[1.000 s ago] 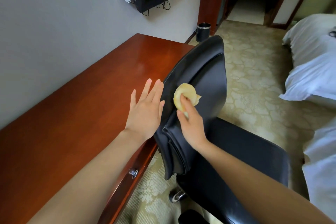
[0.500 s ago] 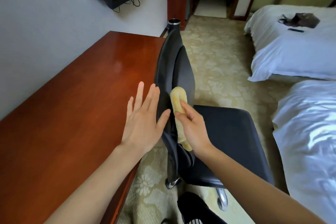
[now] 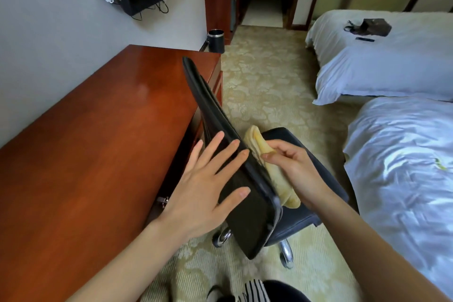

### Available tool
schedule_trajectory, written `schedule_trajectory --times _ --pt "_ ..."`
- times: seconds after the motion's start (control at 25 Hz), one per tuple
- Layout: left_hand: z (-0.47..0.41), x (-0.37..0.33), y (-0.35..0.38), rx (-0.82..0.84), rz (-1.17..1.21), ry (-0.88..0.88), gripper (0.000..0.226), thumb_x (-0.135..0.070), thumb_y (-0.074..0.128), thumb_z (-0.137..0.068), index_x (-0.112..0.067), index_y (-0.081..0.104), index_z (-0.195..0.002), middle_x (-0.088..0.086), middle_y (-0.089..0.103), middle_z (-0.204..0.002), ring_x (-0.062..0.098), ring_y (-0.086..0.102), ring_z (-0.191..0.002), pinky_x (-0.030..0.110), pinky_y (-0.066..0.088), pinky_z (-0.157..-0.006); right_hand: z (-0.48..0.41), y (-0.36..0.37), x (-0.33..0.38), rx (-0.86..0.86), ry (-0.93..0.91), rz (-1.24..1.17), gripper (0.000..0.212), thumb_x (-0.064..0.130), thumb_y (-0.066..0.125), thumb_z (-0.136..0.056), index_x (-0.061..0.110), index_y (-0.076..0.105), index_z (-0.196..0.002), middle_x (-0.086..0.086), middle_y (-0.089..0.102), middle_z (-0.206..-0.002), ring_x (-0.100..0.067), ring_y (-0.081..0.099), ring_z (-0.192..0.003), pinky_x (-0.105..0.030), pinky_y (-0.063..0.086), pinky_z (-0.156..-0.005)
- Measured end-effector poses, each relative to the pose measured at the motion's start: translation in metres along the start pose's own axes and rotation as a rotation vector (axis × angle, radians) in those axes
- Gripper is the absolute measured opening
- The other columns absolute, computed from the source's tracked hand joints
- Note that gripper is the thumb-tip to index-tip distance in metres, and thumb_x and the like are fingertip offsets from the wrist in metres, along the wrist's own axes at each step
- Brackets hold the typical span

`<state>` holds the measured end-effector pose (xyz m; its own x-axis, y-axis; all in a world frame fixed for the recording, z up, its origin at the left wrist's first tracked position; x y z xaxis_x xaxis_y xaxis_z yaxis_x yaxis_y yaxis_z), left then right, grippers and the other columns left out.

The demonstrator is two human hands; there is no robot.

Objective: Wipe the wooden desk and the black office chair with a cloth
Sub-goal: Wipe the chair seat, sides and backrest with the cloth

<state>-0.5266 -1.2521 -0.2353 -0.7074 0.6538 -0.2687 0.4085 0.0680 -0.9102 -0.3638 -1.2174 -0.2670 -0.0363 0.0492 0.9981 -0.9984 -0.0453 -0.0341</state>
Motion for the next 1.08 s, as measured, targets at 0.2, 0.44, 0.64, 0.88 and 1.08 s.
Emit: schedule_trajectory --times 0.2,0.44,0.64,0.88,1.08 --pt "-0.009 -0.059 0.016 0.008 -0.126 0.075 0.058 -0.054 0.029 -0.097 -0.021 0.038 -0.144 0.003 0.043 -0.145 0.017 0.016 -0.145 0.040 0.004 -0.118 0.028 -0.052 0.005 0.056 -0.059 0.145 0.010 0.006 0.059 -0.087 0.005 0.069 -0.090 -0.027 0.059 -0.081 -0.025 0.054 -0.076 -0.037 0.041 -0.075" --pt "-0.023 -0.140 0.051 -0.015 -0.239 0.008 0.059 -0.050 0.029 -0.097 -0.014 0.046 -0.140 0.009 0.054 -0.135 0.028 0.038 -0.136 0.046 0.019 -0.114 0.070 -0.135 0.011 -0.005 -0.077 0.211 0.011 0.005 0.061 -0.086 0.006 0.069 -0.080 0.001 0.049 -0.058 -0.003 0.043 -0.054 -0.013 0.035 -0.054" --pt "-0.053 -0.198 0.077 0.017 -0.350 -0.015 0.056 -0.044 0.033 -0.096 -0.012 0.047 -0.139 0.011 0.058 -0.130 0.031 0.047 -0.128 0.049 0.032 -0.111 0.098 -0.208 0.013 -0.165 -0.104 0.220 0.024 0.005 0.061 -0.086 0.025 0.071 -0.075 0.011 0.051 -0.057 -0.003 0.049 -0.060 -0.012 0.038 -0.058" --pt "-0.091 -0.252 0.108 0.085 -0.393 0.008 0.057 -0.042 0.037 -0.097 -0.014 0.034 -0.147 0.013 0.046 -0.142 0.031 0.038 -0.135 0.047 0.020 -0.116 0.119 -0.281 0.016 -0.437 -0.192 0.274 0.021 0.011 0.061 -0.086 0.030 0.068 -0.089 0.017 0.065 -0.076 -0.001 0.058 -0.074 -0.018 0.043 -0.072" --pt "-0.129 -0.276 0.125 0.191 -0.358 0.133 0.060 -0.044 0.029 -0.100 -0.024 0.005 -0.152 0.001 0.008 -0.160 0.020 0.002 -0.146 0.045 -0.009 -0.115 0.131 -0.322 0.012 -0.626 -0.189 0.321 0.026 0.009 0.059 -0.088 0.009 0.066 -0.113 -0.003 0.067 -0.104 -0.012 0.058 -0.095 -0.032 0.045 -0.092"
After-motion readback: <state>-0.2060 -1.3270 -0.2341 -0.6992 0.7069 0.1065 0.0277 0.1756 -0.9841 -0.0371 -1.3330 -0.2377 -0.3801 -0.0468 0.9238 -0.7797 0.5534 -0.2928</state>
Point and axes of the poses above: each hand's wrist, its own z-axis away from the middle knuckle, its own y-axis out of the palm, x = y × z, the point moved 7 cm from there along -z, towards the middle knuckle
